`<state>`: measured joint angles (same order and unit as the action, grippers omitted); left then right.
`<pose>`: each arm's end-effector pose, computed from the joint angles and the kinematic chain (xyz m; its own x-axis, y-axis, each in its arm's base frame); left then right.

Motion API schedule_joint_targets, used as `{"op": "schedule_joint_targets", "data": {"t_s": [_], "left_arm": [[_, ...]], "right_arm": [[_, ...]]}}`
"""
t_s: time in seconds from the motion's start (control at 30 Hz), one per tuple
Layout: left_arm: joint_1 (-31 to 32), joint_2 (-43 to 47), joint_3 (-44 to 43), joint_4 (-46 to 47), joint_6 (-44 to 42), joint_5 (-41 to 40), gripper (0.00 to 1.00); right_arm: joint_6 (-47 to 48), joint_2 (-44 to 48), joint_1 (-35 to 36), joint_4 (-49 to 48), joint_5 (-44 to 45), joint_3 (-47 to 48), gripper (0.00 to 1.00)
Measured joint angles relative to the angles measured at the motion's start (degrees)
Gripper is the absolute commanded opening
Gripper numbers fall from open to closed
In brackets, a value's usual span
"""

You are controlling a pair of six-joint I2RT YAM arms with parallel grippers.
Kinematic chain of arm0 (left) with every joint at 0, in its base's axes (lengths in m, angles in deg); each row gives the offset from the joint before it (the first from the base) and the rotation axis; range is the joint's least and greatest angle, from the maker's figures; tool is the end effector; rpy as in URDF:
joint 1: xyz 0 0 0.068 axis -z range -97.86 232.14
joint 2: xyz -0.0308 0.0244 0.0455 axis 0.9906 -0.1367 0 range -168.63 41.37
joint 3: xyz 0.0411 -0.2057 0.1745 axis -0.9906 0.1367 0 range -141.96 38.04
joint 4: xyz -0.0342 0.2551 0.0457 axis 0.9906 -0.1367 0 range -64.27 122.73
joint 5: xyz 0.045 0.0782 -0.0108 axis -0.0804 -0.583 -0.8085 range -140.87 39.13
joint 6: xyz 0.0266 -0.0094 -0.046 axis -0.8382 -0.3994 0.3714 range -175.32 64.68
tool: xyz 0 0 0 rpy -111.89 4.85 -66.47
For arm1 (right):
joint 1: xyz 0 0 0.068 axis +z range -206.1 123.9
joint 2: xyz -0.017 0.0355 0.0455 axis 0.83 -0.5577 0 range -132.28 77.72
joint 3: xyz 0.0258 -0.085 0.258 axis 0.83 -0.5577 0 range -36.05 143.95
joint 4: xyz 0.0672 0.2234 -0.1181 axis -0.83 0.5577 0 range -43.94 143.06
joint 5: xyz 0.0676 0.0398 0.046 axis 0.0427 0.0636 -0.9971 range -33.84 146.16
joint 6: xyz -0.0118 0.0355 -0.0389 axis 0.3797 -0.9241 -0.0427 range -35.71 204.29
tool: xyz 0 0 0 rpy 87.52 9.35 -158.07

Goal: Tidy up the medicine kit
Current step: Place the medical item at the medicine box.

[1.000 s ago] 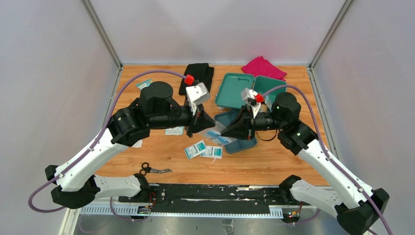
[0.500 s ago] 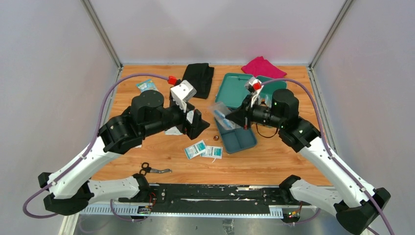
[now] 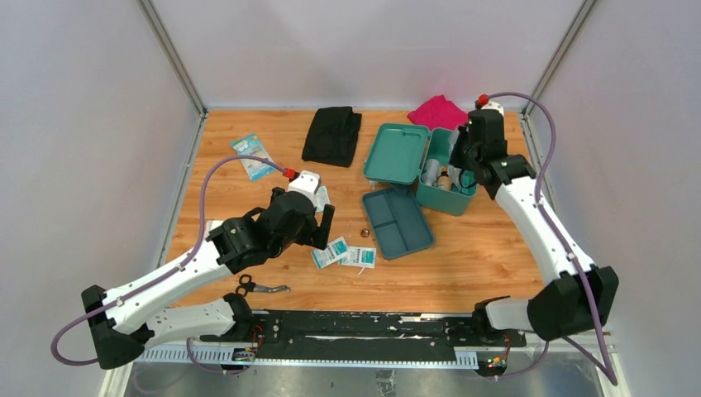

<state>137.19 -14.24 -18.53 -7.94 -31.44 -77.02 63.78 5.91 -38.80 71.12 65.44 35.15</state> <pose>0.1252 -0.1519 0.3278 -0.5539 0.1580 -0.8174 0.3468 0.9364 -0.0540 0.2706 0.0783 0.3743 -0.4415 0.2247 -0.8687 0.0000 0.9681 0.2504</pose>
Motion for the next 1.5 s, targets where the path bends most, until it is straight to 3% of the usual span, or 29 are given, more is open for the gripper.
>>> {"op": "schedule_joint_targets", "data": {"t_s": [0.2,0.43,0.73,0.93,1.5], "left_arm": [[-0.1,0.2,2.4,0.2,3.6,-2.1,1.0],[-2.1,0.4,3.2,-0.6,6.2,-5.4,1.0],[-7.4,2.6,6.4,-3.0,8.8,-6.3,1.0],[-10.7,2.7,7.1,-3.6,9.9,-6.1,1.0],[-16.1,0.2,7.4,-8.4,13.5,-9.0,1.0]], "right_arm": [[-2.1,-10.8,-7.5,1.7,2.2,4.4,0.0],[-2.0,-21.2,-9.2,2.1,2.6,8.8,0.01],[-0.8,-27.7,-9.5,3.1,-1.7,12.3,0.26],[-0.2,-26.3,-9.5,2.8,-8.1,11.9,0.48],[-2.6,0.7,-10.2,0.6,-17.3,-1.6,0.48]]}}
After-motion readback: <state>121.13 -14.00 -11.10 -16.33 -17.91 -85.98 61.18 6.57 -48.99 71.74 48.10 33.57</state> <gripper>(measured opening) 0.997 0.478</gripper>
